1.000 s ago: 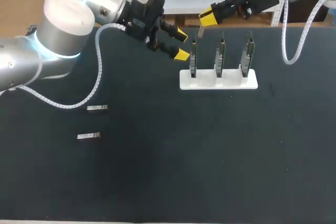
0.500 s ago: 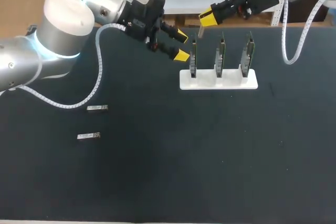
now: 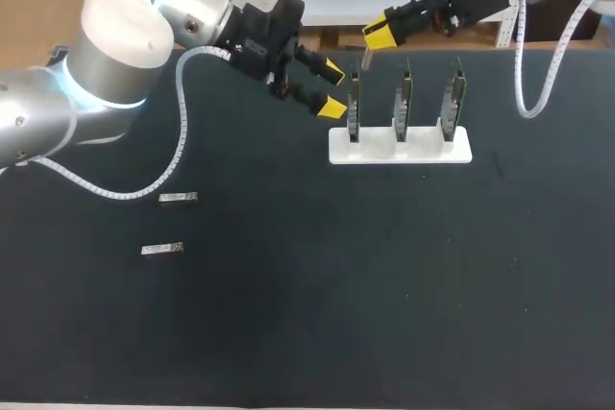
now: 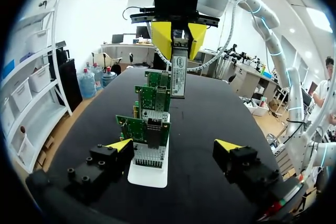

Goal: Pick up the optical module with the left hand, and insert it into the network port with the right hand.

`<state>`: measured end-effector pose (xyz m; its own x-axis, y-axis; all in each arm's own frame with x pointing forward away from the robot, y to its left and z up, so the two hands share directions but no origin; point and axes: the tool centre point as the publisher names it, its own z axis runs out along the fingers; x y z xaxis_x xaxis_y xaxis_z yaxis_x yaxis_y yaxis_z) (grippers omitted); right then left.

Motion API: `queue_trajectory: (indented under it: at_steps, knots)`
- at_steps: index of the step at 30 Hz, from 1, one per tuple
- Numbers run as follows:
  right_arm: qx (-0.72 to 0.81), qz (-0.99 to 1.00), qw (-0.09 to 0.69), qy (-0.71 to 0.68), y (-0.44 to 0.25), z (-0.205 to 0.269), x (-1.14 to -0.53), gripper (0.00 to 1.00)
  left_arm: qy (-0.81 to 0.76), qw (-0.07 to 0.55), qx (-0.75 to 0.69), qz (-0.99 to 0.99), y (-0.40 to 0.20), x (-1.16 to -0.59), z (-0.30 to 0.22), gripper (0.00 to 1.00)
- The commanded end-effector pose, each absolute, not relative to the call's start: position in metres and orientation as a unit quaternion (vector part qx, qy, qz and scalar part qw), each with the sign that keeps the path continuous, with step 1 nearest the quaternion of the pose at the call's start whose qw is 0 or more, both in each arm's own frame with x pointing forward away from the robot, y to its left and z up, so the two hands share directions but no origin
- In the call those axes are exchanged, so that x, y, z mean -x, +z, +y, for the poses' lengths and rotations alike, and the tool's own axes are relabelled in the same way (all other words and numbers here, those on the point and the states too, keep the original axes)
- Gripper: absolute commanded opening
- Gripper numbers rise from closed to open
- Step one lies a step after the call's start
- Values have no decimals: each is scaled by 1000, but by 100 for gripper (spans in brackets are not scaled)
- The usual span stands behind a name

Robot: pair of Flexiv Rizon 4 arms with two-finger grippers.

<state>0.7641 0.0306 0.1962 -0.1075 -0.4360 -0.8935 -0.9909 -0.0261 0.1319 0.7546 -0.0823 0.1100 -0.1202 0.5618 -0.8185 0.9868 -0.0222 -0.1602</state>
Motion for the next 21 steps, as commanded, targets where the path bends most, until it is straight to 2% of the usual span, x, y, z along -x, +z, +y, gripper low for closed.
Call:
queue_trajectory:
  at_steps: [1, 21]
  knots:
    - [580, 615, 331, 419, 197, 31, -763, 0, -385, 271, -604, 643, 109, -754, -82, 100]
    - [583, 614, 329, 419, 197, 34, -760, 0, -384, 260, -606, 647, 103, -748, -80, 100]
